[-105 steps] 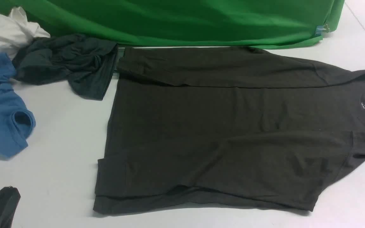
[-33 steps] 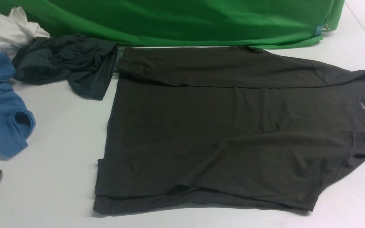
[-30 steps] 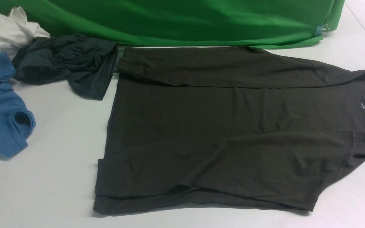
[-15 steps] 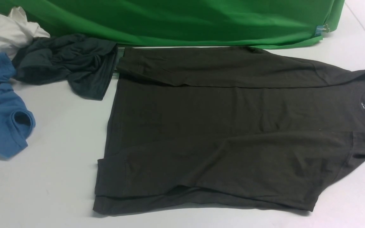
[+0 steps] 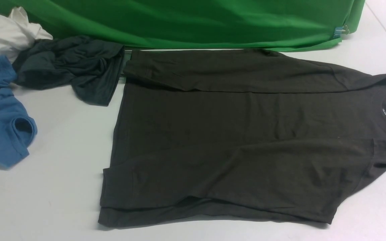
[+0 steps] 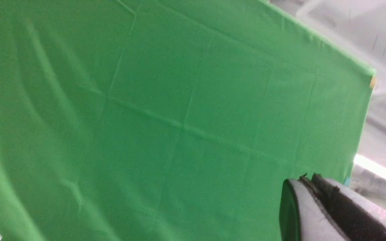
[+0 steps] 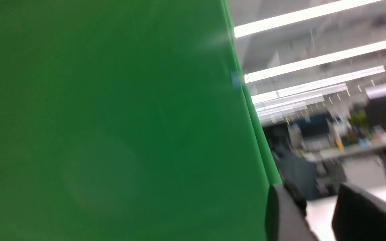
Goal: Fold a long-sleeved shirt on a white desktop.
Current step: 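Grasp the left edge of the dark T-shirt lying flat on the table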
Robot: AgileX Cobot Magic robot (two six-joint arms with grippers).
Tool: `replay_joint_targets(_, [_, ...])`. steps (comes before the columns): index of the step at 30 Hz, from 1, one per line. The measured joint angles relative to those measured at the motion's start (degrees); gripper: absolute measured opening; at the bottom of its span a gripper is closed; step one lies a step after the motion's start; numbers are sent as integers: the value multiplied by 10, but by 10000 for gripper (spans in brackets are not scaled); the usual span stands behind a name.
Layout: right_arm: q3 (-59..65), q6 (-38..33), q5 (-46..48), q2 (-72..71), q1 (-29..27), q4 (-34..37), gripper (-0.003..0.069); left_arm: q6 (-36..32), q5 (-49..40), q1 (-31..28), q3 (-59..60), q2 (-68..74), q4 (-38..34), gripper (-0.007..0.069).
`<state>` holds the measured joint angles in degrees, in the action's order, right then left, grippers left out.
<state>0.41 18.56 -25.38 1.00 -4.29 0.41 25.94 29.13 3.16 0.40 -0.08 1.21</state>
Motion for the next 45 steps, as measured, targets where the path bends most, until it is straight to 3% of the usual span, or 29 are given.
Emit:
replay_joint_targets(6, [-66,39,-22,85,0,0,241,-23,29,0,-77,76,-71,37])
replay_joint_targets(9, [-175,41,-3,163,0,0,240,-32,-7,0,-185,164,-77,37])
replay_joint_targets(17, [-524,-54,279,332,0,-4,240,-49,-381,0,-530,345,35,37])
replay_joint_targets(20, [-635,-92,410,394,0,-4,240,-96,-512,0,-634,414,54,37])
replay_joint_targets(23, [-664,-98,470,430,0,-1,240,-127,-570,0,-652,458,43,37])
replay_joint_targets(26, [-661,-98,523,464,0,17,240,-163,-625,1,-646,503,-8,37])
replay_joint_targets(28, [-629,-115,558,492,0,59,240,-215,-640,13,-615,547,-81,37])
replay_joint_targets(32, [-558,-186,575,507,0,148,240,-272,-625,47,-527,592,-152,37])
replay_joint_targets(36, [-475,-247,581,508,15,219,240,-284,-599,76,-448,638,-200,37])
replay_joint_targets(45, [-425,-290,561,508,54,245,240,-287,-537,82,-418,696,-222,37])
